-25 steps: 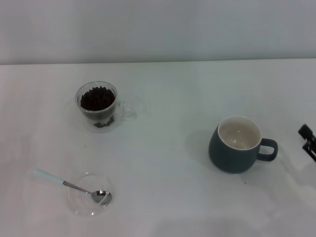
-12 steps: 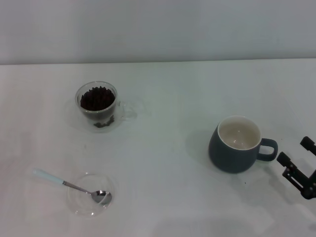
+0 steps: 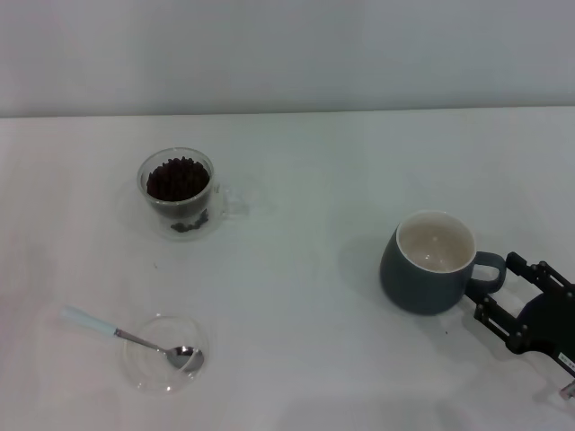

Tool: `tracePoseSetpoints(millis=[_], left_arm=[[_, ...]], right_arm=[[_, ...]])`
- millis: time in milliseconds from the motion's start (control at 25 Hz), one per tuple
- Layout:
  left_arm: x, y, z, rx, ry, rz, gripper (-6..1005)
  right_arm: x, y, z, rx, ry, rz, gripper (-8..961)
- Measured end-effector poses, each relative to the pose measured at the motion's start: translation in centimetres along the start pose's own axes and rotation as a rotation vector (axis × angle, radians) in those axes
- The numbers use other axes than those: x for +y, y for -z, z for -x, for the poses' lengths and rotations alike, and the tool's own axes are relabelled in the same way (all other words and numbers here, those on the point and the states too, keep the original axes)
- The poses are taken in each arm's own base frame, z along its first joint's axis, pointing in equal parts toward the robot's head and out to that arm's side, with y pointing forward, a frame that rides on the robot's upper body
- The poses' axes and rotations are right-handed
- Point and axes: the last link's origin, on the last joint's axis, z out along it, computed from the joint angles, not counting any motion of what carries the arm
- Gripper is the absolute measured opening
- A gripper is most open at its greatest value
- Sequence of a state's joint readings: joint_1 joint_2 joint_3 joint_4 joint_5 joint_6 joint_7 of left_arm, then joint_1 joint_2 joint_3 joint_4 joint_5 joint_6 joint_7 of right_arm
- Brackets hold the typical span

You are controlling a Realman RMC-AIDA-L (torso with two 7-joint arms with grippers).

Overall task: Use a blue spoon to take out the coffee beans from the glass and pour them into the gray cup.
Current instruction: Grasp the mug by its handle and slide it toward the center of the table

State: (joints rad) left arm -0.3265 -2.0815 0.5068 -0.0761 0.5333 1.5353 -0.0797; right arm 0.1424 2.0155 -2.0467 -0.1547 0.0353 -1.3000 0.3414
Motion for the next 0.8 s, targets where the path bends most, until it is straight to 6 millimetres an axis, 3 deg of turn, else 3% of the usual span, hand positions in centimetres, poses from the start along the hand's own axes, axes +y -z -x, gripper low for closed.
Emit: tracePoseSetpoints(millis=[560, 800], left_arm=[[-0.4, 0.2, 0.0, -0.001, -0.007, -0.006, 713], [-0.3, 0.0, -0.1, 0.003, -0.008, 0.000, 713]], right_arm=[[-0.8, -1.3, 0.1, 0.019, 0.031, -0.060, 707], [-1.0, -1.9, 0.0, 0.043, 0.035, -0.063, 569]])
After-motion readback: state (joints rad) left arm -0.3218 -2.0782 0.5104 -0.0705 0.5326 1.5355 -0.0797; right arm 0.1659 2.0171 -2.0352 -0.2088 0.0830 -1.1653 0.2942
